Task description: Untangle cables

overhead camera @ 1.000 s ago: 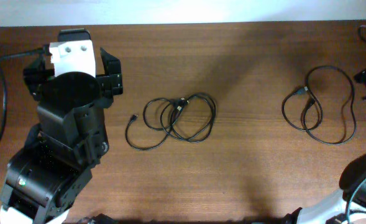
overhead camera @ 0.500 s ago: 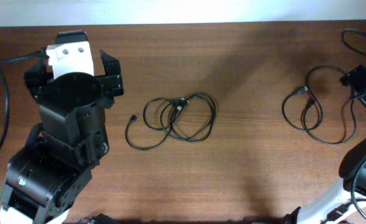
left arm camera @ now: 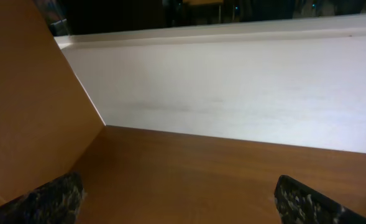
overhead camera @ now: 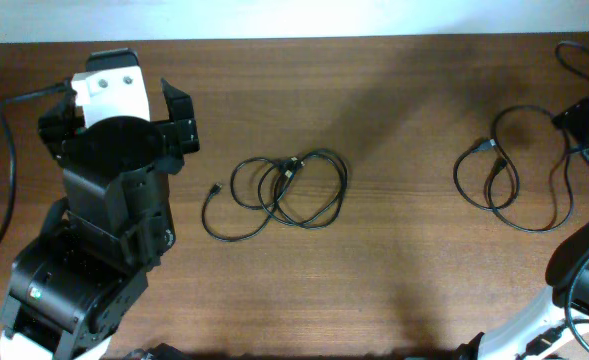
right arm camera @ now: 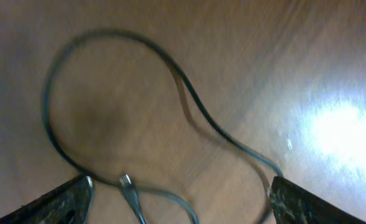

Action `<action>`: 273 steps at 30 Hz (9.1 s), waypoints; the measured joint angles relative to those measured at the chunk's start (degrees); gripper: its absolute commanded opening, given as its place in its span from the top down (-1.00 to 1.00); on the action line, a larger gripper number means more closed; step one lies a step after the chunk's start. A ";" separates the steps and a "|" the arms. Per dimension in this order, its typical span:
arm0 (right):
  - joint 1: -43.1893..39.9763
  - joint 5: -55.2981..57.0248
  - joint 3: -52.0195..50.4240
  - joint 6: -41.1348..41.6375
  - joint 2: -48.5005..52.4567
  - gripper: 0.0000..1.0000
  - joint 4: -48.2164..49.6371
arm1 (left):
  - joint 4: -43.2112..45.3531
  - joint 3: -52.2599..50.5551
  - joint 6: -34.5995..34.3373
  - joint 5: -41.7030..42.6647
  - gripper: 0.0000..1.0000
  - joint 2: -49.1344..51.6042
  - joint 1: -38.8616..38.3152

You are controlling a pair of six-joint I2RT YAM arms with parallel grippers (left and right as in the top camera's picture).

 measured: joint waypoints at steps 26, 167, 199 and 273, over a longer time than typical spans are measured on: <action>-0.02 5.07 0.04 -0.55 17.31 0.92 6.71 | 1.64 0.00 -0.17 0.00 -0.98 -0.02 0.00; 2.14 11.69 35.89 55.74 38.07 0.92 -12.33 | 0.59 -0.02 0.09 -1.29 -0.98 4.42 0.00; 2.23 13.16 33.35 32.13 34.51 0.92 -2.97 | 1.51 -0.02 0.09 -1.27 -0.98 4.42 0.00; 43.39 -32.04 23.32 -60.83 25.75 -0.52 -21.27 | -3.34 -0.02 0.33 -1.27 -0.98 4.42 0.00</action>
